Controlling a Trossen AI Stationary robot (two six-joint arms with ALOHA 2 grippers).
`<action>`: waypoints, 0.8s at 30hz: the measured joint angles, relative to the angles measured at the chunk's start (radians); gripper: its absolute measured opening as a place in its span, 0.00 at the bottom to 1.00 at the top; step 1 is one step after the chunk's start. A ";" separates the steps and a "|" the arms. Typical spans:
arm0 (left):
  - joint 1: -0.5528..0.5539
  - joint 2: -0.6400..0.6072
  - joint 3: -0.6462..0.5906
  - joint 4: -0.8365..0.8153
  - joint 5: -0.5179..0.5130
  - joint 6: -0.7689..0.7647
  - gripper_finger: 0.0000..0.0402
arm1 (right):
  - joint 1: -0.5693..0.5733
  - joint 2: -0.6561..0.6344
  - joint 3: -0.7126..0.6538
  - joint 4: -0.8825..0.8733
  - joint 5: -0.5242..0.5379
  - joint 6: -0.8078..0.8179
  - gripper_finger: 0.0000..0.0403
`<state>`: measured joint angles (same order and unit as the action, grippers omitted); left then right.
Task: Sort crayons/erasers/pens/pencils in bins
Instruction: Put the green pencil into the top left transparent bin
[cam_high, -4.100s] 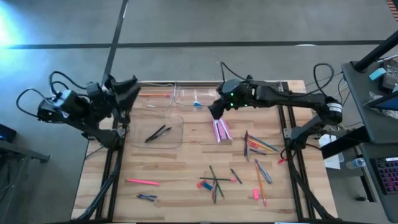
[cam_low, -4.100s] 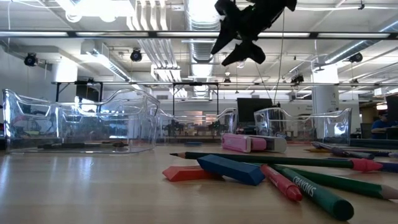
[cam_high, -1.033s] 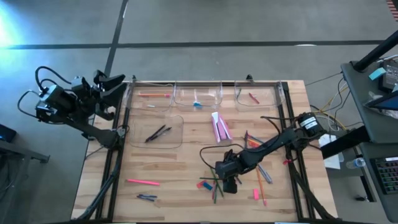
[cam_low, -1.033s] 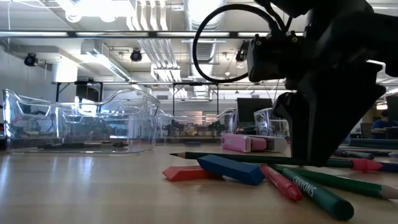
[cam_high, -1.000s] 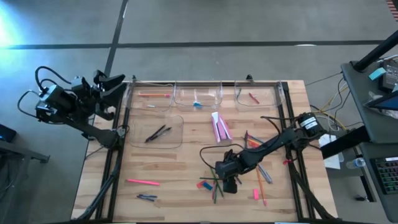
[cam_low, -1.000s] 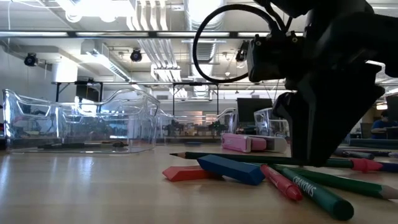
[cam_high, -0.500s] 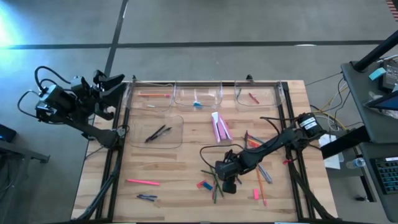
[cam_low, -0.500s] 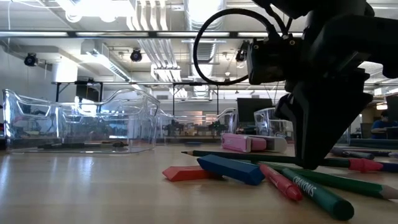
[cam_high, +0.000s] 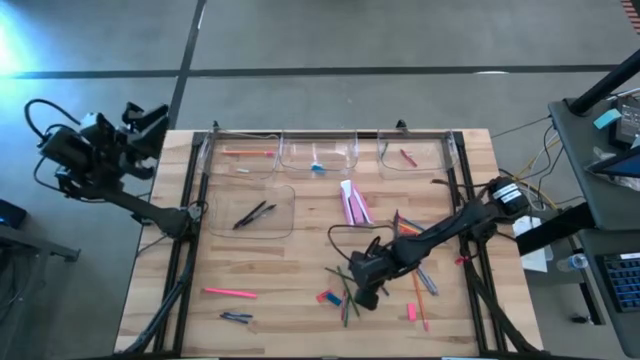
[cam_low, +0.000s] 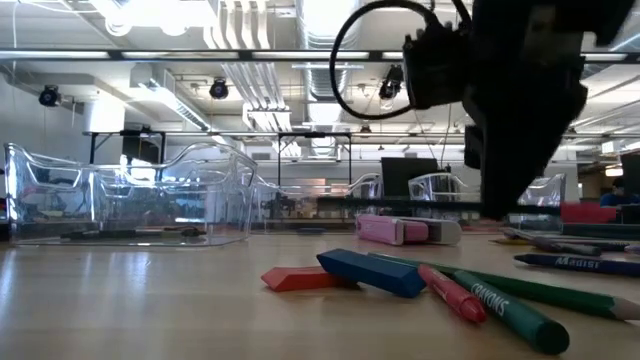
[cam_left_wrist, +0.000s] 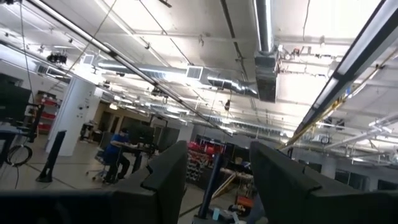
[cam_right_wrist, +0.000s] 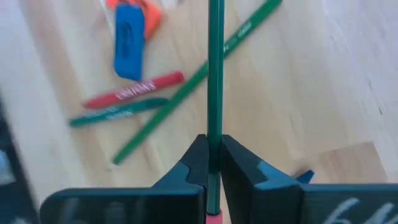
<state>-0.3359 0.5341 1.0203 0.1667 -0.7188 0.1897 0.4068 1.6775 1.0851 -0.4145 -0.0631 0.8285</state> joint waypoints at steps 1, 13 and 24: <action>0.000 -0.009 0.000 -0.002 0.000 0.000 0.40 | -0.004 -0.013 0.000 0.002 0.002 0.018 0.05; -0.001 -0.066 -0.014 -0.211 0.001 -0.001 0.40 | -0.199 -0.190 0.010 0.410 0.184 0.064 0.05; -0.001 -0.012 -0.014 -0.231 0.005 -0.003 0.40 | -0.533 0.066 0.458 0.481 -0.017 -0.338 0.05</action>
<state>-0.3367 0.5218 1.0058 -0.0639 -0.7141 0.1866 -0.1266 1.7430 1.5432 0.0667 -0.0796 0.4901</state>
